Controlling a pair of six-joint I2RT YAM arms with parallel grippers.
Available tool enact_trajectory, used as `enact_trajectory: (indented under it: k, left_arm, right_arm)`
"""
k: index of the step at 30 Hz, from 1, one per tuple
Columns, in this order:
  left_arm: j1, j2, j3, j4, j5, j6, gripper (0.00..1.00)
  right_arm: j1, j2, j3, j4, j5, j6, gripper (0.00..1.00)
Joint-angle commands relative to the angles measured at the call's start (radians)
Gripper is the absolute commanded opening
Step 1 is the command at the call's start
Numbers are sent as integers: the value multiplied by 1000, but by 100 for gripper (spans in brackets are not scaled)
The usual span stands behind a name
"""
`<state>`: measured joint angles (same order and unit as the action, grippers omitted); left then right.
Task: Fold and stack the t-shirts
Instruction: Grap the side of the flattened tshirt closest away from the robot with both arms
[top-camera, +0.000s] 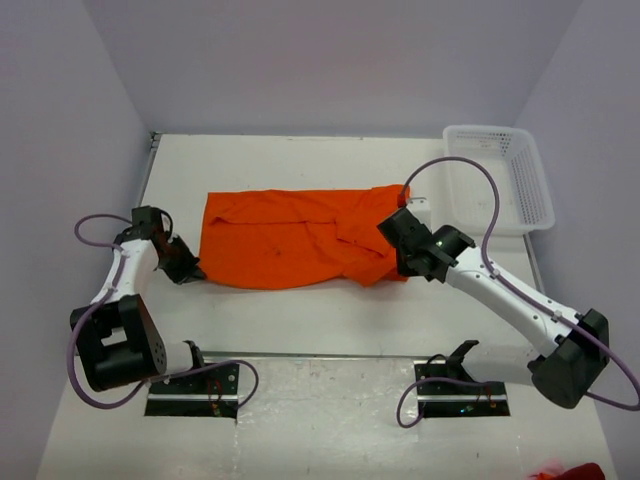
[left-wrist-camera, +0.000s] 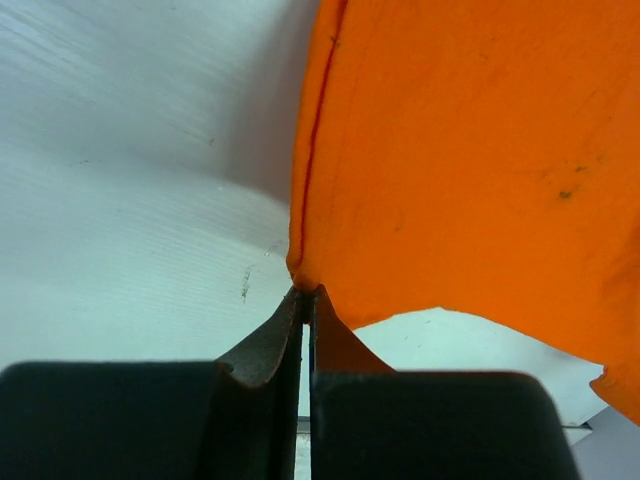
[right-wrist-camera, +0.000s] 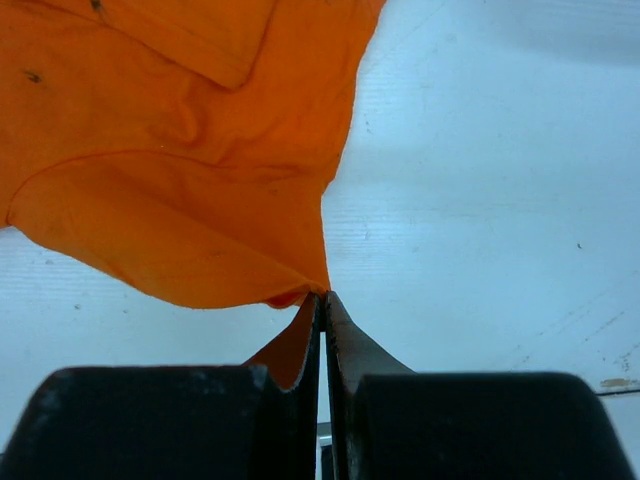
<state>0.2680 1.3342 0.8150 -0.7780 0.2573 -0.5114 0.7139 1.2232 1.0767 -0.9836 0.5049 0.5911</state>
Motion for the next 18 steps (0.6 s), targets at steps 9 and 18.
enact_trajectory:
  k: [9, 18]
  left_arm:
    - [56, -76, 29, 12, -6, -27, 0]
    - [145, -30, 95, 28, -53, -22, 0]
  right_arm:
    - [-16, 87, 18, 2, 21, 4, 0]
    - [-67, 156, 98, 11, 1, -82, 0]
